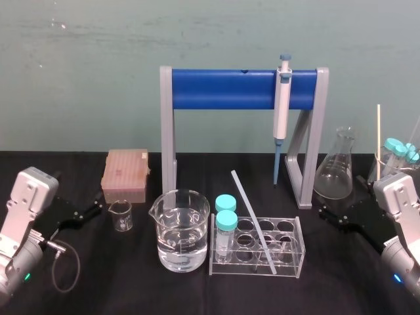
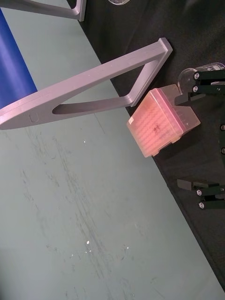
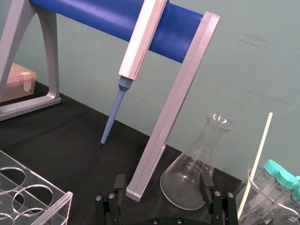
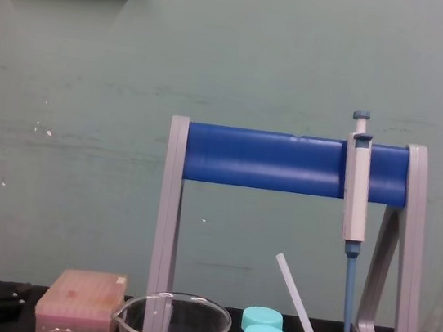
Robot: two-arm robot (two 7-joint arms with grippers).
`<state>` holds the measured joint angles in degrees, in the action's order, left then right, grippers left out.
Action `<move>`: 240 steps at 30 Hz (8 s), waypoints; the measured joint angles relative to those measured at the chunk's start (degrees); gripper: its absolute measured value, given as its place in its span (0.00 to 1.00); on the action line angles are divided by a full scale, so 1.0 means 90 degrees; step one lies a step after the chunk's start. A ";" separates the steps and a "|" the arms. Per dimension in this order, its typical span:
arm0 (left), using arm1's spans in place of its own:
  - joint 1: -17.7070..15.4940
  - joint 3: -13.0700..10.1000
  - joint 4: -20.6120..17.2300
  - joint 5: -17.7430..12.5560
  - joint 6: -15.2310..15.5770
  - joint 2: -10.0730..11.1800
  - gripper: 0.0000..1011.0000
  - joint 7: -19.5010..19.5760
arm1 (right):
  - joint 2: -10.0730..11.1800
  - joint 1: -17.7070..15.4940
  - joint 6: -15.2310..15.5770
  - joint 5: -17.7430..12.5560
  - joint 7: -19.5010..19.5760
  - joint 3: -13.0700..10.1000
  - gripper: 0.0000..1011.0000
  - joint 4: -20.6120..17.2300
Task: Pick up the stirring rod with one hand, then place it down.
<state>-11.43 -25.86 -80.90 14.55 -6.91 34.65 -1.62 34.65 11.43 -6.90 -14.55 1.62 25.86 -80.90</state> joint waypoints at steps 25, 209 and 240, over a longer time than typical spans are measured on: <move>0.0000 0.0000 0.0000 0.0000 0.0000 0.0000 0.99 0.0000 | 0.0000 0.0000 0.0000 0.0000 -0.0001 -0.0001 0.99 0.0000; 0.0000 0.0000 0.0000 0.0000 0.0000 0.0000 0.99 0.0000 | -0.1073 0.0926 -0.0646 -0.2827 -0.4047 -0.1047 0.07 -0.0944; 0.0000 0.0000 0.0000 0.0000 0.0000 0.0000 0.99 0.0000 | -0.1088 0.0941 -0.0610 -0.2827 -0.4039 -0.1017 0.07 -0.0834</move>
<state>-11.43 -25.86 -80.90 14.55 -6.91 34.65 -1.62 24.86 19.89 -12.39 -39.99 -34.73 16.71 -88.40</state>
